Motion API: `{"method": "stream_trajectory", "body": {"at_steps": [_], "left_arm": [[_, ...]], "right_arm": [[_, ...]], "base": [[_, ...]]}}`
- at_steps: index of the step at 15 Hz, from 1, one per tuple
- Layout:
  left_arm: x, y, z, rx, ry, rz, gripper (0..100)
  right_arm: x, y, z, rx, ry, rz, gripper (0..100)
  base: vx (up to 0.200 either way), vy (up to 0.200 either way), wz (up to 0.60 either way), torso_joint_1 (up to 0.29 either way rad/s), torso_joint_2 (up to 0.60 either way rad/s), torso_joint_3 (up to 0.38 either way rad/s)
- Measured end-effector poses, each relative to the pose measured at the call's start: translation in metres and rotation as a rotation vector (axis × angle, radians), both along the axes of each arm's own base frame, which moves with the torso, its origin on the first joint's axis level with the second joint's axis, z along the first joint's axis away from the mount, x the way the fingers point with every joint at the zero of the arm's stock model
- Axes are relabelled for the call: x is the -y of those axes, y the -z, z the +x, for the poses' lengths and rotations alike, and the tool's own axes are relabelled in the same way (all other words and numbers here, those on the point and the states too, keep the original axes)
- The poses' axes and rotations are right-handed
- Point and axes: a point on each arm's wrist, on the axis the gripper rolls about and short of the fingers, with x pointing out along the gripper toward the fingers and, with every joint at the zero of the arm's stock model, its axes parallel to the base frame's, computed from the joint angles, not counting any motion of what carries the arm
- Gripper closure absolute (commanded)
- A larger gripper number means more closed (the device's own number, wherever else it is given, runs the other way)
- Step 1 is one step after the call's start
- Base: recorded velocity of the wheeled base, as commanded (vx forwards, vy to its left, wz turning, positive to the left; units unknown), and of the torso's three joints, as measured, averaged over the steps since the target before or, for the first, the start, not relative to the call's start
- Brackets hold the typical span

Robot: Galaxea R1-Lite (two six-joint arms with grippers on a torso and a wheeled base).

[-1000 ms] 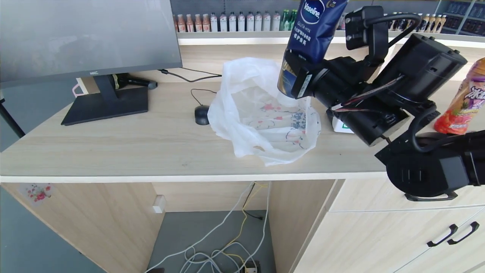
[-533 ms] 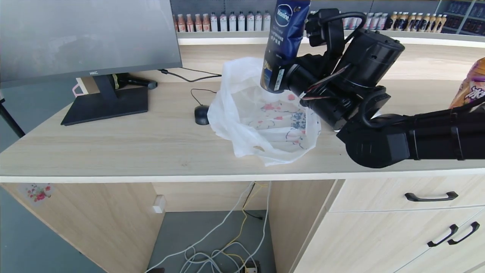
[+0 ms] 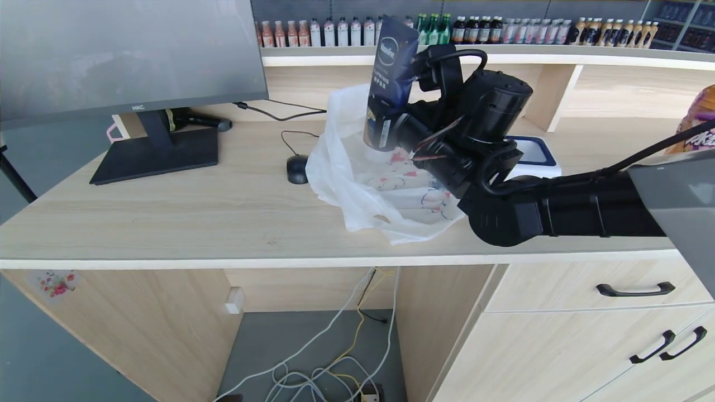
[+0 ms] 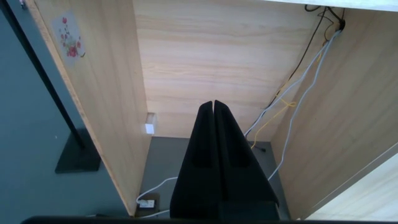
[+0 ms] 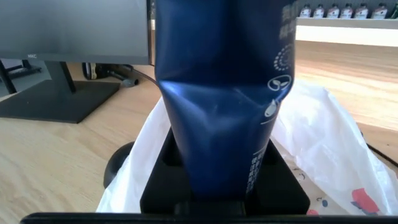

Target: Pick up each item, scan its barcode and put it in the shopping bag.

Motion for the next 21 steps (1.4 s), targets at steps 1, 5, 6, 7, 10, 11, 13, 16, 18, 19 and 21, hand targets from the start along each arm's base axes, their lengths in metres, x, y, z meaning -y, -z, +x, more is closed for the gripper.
{"method": "stream_trajectory", "body": {"at_steps": [1, 5, 6, 7, 10, 11, 13, 16, 18, 19, 21], "left_arm": [[0.0, 0.0, 0.0, 0.0, 0.0, 0.0, 100], [0.0, 0.0, 0.0, 0.0, 0.0, 0.0, 100], [0.0, 0.0, 0.0, 0.0, 0.0, 0.0, 100], [0.0, 0.0, 0.0, 0.0, 0.0, 0.0, 100], [0.0, 0.0, 0.0, 0.0, 0.0, 0.0, 100], [0.0, 0.0, 0.0, 0.0, 0.0, 0.0, 100], [0.0, 0.0, 0.0, 0.0, 0.0, 0.0, 100], [0.0, 0.0, 0.0, 0.0, 0.0, 0.0, 100], [0.0, 0.0, 0.0, 0.0, 0.0, 0.0, 100], [0.0, 0.0, 0.0, 0.0, 0.0, 0.0, 100], [0.0, 0.0, 0.0, 0.0, 0.0, 0.0, 100]], "right_arm": [[-0.002, 0.003, 0.002, -0.006, 0.0, -0.003, 100], [-0.01, 0.014, 0.015, -0.015, -0.005, 0.01, 100], [-0.012, 0.017, 0.018, -0.015, -0.004, 0.011, 100], [-0.013, 0.02, 0.02, -0.018, -0.003, 0.009, 100], [-0.015, 0.029, 0.026, -0.031, -0.001, 0.0, 100], [-0.015, 0.032, 0.027, -0.035, 0.001, -0.003, 100], [-0.015, 0.036, 0.03, -0.042, 0.004, -0.007, 100], [-0.015, 0.041, 0.033, -0.05, 0.007, -0.013, 100], [-0.015, 0.043, 0.034, -0.054, 0.008, -0.016, 100], [-0.015, 0.044, 0.034, -0.057, 0.008, -0.017, 100], [-0.014, 0.046, 0.035, -0.059, 0.01, -0.019, 100]], "base": [[0.0, 0.0, 0.0, 0.0, 0.0, 0.0], [0.0, 0.0, 0.0, 0.0, 0.0, 0.0], [0.0, 0.0, 0.0, 0.0, 0.0, 0.0], [0.0, 0.0, 0.0, 0.0, 0.0, 0.0], [0.0, 0.0, 0.0, 0.0, 0.0, 0.0], [0.0, 0.0, 0.0, 0.0, 0.0, 0.0], [0.0, 0.0, 0.0, 0.0, 0.0, 0.0], [0.0, 0.0, 0.0, 0.0, 0.0, 0.0], [0.0, 0.0, 0.0, 0.0, 0.0, 0.0], [0.0, 0.0, 0.0, 0.0, 0.0, 0.0], [0.0, 0.0, 0.0, 0.0, 0.0, 0.0]]}}
